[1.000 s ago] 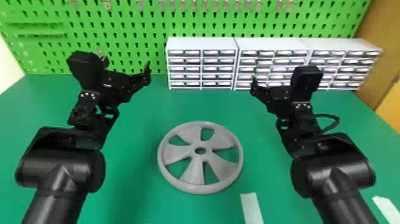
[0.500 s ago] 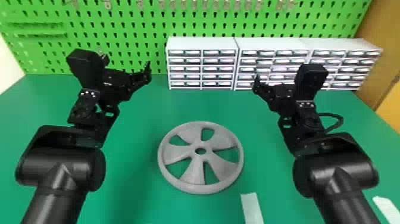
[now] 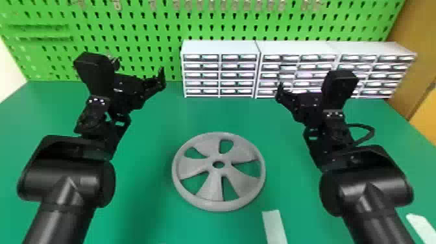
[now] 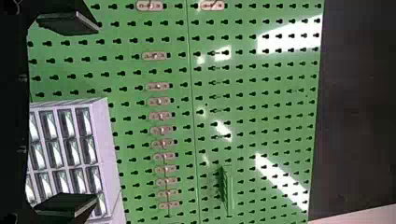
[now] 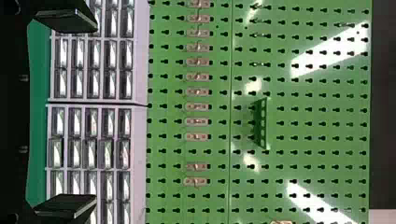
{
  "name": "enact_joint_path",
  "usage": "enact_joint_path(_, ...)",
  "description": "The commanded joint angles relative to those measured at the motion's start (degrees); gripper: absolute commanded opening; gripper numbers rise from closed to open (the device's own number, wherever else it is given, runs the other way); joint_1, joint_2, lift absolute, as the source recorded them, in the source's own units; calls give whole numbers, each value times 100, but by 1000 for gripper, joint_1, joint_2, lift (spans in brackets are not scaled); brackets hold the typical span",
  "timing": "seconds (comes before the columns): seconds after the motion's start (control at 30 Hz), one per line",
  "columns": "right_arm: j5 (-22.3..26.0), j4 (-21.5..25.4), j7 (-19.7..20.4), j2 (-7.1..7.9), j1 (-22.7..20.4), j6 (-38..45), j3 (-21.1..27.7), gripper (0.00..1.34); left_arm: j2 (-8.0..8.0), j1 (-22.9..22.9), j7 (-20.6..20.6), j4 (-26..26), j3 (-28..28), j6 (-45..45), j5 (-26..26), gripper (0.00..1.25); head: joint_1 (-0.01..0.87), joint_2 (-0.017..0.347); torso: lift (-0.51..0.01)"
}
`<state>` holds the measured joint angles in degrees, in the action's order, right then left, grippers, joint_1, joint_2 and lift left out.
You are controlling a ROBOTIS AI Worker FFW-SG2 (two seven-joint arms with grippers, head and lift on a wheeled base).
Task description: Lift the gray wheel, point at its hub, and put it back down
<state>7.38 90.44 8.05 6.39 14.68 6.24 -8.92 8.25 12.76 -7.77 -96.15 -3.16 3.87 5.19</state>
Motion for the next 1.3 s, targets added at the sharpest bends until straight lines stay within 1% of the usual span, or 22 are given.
enact_joint_path(0.0,9,0,-5,2,9,8,-13,1312,1,-37,-14,0,44,0,0,1220,692,48,-88)
enact_joint_path(0.43,70,0,-5,20,-9,70,-22,1310,1,-55,-31,0,52,0,-62,1220,692,48,-88)
enact_joint_path(0.73,79,0,-5,2,9,70,-40,1312,1,-90,-31,-18,105,0,-79,1220,692,48,-88)
enact_joint_path(1.27,132,0,4,-15,9,70,-75,1307,1,-64,-58,-62,0,9,-123,1220,692,48,-88)
